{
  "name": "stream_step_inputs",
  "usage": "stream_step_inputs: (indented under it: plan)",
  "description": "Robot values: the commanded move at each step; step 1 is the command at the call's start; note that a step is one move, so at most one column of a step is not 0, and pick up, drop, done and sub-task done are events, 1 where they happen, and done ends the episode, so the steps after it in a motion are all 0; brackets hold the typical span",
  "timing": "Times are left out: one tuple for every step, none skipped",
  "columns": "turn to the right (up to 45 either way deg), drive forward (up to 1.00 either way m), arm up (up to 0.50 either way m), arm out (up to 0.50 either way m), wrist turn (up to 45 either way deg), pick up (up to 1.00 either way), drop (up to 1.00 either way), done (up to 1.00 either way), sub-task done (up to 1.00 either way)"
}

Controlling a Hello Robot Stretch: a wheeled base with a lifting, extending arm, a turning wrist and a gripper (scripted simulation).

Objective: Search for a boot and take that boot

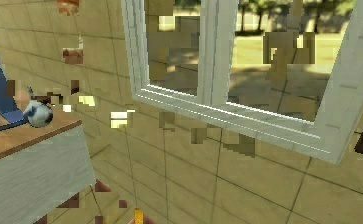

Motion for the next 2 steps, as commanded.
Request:
stream_step_inputs:
  plan:
    - [0.0, 0.00, 0.00, 0.00, 45.0, 0.00, 0.00, 0.00, 0.00]
    - [0.0, 0.00, 0.00, 0.00, 45.0, 0.00, 0.00, 0.00, 0.00]
